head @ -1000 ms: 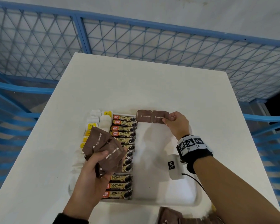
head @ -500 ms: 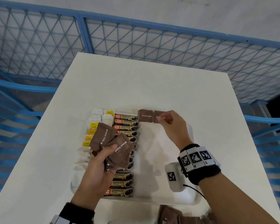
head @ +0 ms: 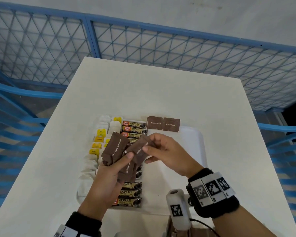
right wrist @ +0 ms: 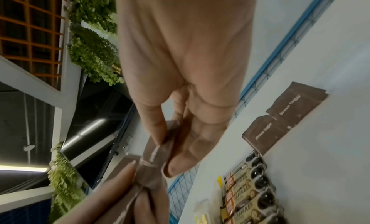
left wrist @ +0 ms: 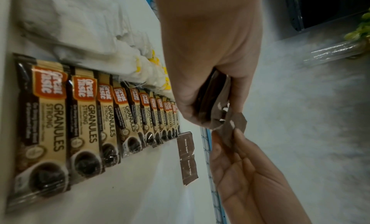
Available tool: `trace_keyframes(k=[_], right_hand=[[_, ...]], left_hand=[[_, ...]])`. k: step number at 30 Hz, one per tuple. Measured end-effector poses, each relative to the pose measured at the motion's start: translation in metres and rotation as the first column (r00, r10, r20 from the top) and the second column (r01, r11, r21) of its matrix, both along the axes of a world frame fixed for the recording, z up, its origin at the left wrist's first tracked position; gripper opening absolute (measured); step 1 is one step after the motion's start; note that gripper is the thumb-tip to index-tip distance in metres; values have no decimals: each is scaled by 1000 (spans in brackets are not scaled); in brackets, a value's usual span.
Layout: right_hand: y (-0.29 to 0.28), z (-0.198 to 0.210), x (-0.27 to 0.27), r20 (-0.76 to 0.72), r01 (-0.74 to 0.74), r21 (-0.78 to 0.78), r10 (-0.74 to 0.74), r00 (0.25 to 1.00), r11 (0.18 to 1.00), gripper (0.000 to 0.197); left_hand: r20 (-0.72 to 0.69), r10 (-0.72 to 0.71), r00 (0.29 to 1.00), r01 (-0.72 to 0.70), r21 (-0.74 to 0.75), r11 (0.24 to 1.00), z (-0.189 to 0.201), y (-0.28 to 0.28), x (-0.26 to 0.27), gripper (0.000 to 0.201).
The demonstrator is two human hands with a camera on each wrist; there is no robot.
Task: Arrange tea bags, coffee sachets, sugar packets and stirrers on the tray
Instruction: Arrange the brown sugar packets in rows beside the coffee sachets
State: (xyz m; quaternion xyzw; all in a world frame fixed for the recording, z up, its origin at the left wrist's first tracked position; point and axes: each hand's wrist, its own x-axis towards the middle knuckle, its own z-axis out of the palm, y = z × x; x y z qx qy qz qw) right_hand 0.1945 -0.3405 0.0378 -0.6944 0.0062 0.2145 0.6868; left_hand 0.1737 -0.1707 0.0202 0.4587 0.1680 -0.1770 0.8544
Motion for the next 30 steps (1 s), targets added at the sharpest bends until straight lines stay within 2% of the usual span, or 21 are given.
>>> trace_keyframes(k=[1,3,5,7,11,16,18,20,23,25,28,30], right_hand=[[-2,1,0,17,28,4,-28,999,1000,7],[-8,1,1,110,86,-89,-76,991,992,12],[-12,1,1,218,131,-174,-91,972,976,21],[-13,3,1,248,121,-124,-87,965,985,25],[-15,6,-1,188,46,-71,-32,982,996,27],[-20,5,-5,132,-7,-4,8,991,1000,8],[-19,1,-6,120,-17,-7,18,993,1000,11],[-17,-3,-5,106,-30,-1,29,994,1000,25],[-15,-10,-3,12,99,13,-100,995,995,38],[-13,-16,-3,-87,183,-12,-184,979,983,29],[-12,-26,-3,-172,194,-51,-200,965,980,11],[-16,-29,0,-199,231,-29,-233,952,972,9]], left_hand=[[-11,7,1000,-7,-9,1000,-1,1,0,49],[-39,-1,999,1,-17,1000,-2,3,0,27],[-69,-4,998,3,-12,1000,-2,4,1,22],[-82,4,997,-6,-17,1000,-3,3,2,27],[-79,-4,997,3,-12,1000,-3,-1,4,24],[-66,-19,998,21,29,999,-2,-4,6,27],[-54,-19,998,22,60,998,-3,-6,5,24],[-49,-2,999,6,84,996,-5,-8,5,25],[-52,34,998,-28,100,995,-7,-9,5,28],[-60,48,997,-41,109,993,-8,-8,6,27],[-72,63,995,-55,110,992,-8,-8,8,26],[-89,78,993,-70,89,994,-9,-8,8,25]])
